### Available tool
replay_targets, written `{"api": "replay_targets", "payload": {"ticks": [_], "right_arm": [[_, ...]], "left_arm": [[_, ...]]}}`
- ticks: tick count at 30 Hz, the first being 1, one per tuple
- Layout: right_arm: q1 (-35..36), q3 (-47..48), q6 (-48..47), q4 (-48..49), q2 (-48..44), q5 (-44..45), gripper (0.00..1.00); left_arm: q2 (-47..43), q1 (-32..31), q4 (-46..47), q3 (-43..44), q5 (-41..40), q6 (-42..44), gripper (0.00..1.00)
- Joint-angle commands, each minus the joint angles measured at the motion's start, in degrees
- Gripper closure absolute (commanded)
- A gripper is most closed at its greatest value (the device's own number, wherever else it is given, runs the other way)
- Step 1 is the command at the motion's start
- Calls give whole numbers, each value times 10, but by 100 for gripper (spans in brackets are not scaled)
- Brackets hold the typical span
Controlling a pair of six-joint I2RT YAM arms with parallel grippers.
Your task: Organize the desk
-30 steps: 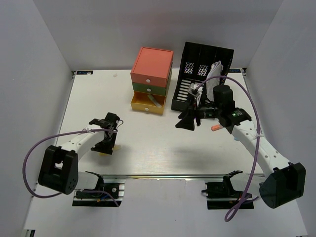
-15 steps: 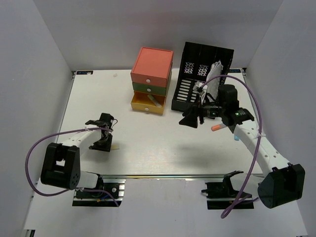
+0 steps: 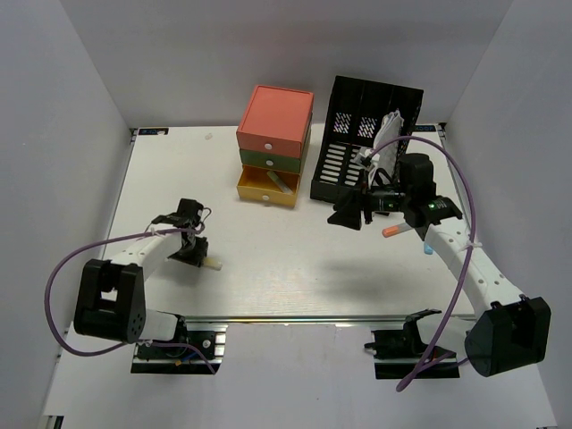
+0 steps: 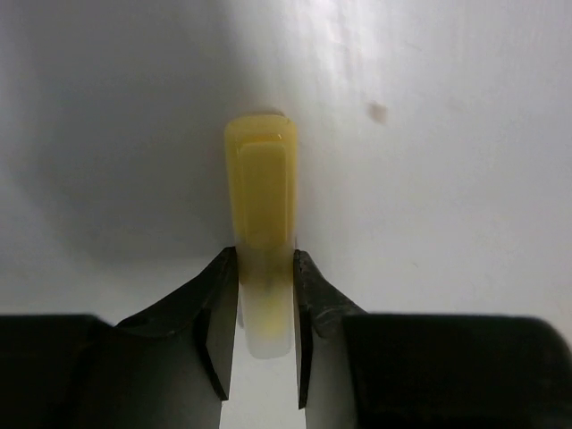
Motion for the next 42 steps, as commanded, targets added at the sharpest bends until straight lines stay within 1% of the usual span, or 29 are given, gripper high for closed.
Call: {"api": "replay_targets", "payload": {"ticks": [1, 3, 4, 5, 6, 7, 9, 11, 13, 14, 15, 18, 22, 25, 26, 27, 28, 29, 31, 34, 35, 36, 37, 38, 39, 40, 41, 42], "right_arm": [[-4, -2, -6, 17, -12, -6, 39], [-6, -2, -9, 17, -12, 1, 44], [-7, -3, -11, 17, -12, 3, 51], [-7, -3, -12, 17, -13, 7, 54], [-7, -3, -13, 17, -13, 9, 57], [-9, -4, -15, 18, -13, 11, 62], [-13, -5, -16, 19, -13, 20, 66], [-14, -7, -16, 21, -16, 28, 70], [-17, -9, -16, 23, -16, 32, 71], [-18, -9, -16, 24, -17, 35, 71], [-19, -9, -17, 24, -16, 35, 72], [-21, -9, -18, 24, -15, 36, 72], [-26, -10, -18, 24, -17, 37, 71], [-28, -11, -20, 24, -19, 38, 70], [-30, -11, -21, 24, -19, 38, 69], [-31, -11, -21, 24, -18, 37, 68], [-33, -11, -22, 24, -19, 36, 67], [-33, -12, -23, 24, -19, 35, 64], [-36, -12, -30, 23, -18, 26, 60], [-44, -11, -84, 5, -14, -14, 46], [-49, -10, -102, -2, -13, -23, 44], [-51, -6, -130, -29, -10, -48, 43], [-52, -2, -161, -49, -9, -52, 43], [-55, 2, -190, -66, -9, -51, 48], [-57, 9, -250, -99, -10, -36, 53], [-57, 10, -281, -112, -12, -16, 60], [-57, 9, -303, -116, -19, 6, 75], [-57, -1, -328, -110, -25, 55, 83]], "left_arm": [[-15, -12, 109, 54, 77, 131, 100], [-7, -19, 143, 94, 142, 177, 100], [12, -28, 141, 115, 150, 184, 100], [22, -33, 137, 161, 153, 189, 100], [34, -38, 137, 180, 172, 200, 100], [47, -44, 133, 202, 173, 199, 100], [76, -60, 150, 251, 169, 193, 100], [102, -67, 182, 273, 170, 171, 100], [126, -74, 202, 305, 177, 151, 100], [154, -81, 214, 317, 179, 134, 100], [169, -82, 212, 347, 179, 122, 100], [225, -93, 217, 385, 171, 83, 100], [271, -99, 230, 433, 164, 41, 100], [301, -105, 223, 460, 165, 26, 80], [306, -105, 231, 464, 169, 26, 67], [312, -105, 231, 471, 169, 25, 62], [313, -105, 231, 474, 165, 25, 53], [314, -105, 233, 475, 163, 25, 49], [310, -105, 233, 478, 165, 26, 44], [292, -105, 232, 466, 181, 31, 42], [286, -105, 231, 458, 187, 34, 42], [267, -105, 238, 450, 194, 39, 44], [253, -105, 245, 438, 202, 46, 48], [239, -105, 253, 410, 217, 53, 57], [222, -105, 275, 394, 227, 67, 82], [184, -99, 291, 378, 244, 112, 91], [165, -92, 315, 338, 294, 150, 97], [141, -92, 375, 314, 329, 239, 100]]}}
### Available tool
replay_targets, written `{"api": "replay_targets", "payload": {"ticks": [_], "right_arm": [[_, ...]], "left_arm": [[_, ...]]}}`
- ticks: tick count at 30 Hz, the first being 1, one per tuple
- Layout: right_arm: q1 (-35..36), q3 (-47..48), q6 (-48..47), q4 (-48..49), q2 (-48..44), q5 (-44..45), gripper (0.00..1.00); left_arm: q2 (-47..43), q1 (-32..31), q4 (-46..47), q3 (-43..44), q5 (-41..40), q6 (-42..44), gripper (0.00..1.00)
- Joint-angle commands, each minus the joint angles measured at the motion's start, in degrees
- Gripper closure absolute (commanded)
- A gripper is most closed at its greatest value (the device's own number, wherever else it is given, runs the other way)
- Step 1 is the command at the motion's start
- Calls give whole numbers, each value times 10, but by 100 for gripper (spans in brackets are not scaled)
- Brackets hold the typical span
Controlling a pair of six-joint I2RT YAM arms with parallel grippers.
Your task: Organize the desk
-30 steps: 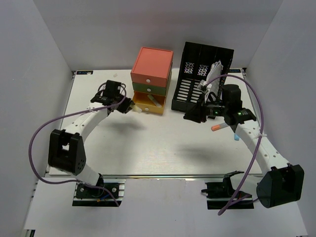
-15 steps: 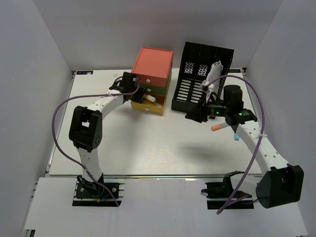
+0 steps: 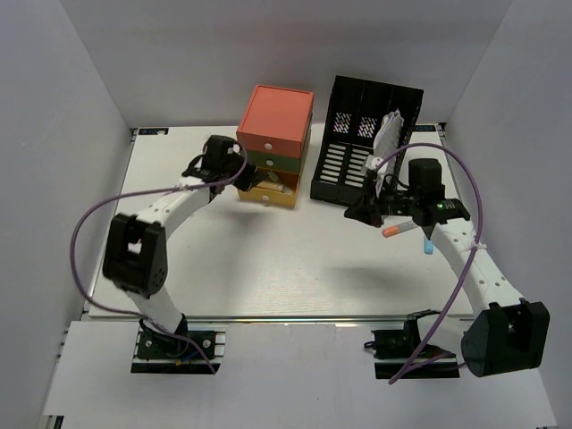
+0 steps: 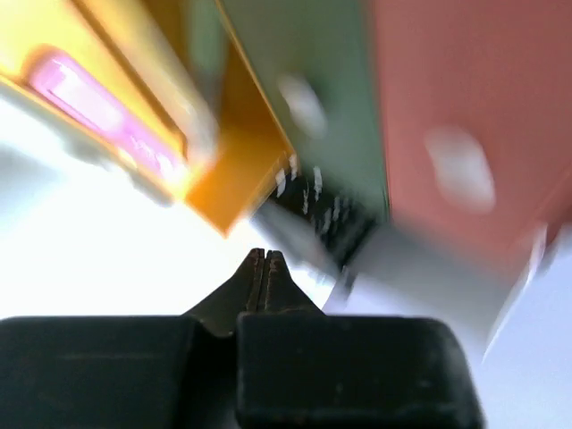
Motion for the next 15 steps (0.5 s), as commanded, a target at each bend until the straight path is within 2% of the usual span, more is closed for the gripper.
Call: {"api": "replay_targets", "payload": {"ticks": [1, 2, 3, 4, 5, 6, 7, 9, 10, 12, 13, 15], "right_arm": [[-4, 6, -128, -37, -25, 79, 90], [-4, 5, -134, -38, -30, 100, 100], [-4, 5, -153, -46, -36, 143, 100], [-4, 8, -164, -64, -38, 167, 100], [-4, 13, -173, -78, -34, 191, 100], [-4, 20, -178, -93, -31, 252, 95], [-5, 40, -165, -119, -24, 292, 83], [-7, 66, -138, -154, 9, 399, 68], [-13, 86, -111, -185, 18, 424, 58], [-20, 85, -74, -194, 30, 472, 49], [-23, 79, -44, -196, 30, 481, 40], [-35, 56, -4, -190, 27, 527, 29]], "left_arm": [[-118, 13, 135, -71, 134, 194, 100], [-170, 13, 170, -124, 172, 246, 100], [-198, 13, 202, -148, 225, 339, 100], [-223, 13, 191, -164, 238, 381, 98], [-267, 13, 164, -182, 241, 421, 92], [-288, 13, 112, -187, 229, 499, 84], [-303, 13, 88, -193, 216, 529, 66], [-343, 13, 57, -222, 191, 591, 49], [-355, 13, 54, -233, 186, 604, 39], [-390, 13, 72, -272, 179, 620, 34], [-400, 13, 79, -286, 170, 624, 32], [-431, 13, 98, -323, 155, 631, 28]]}}
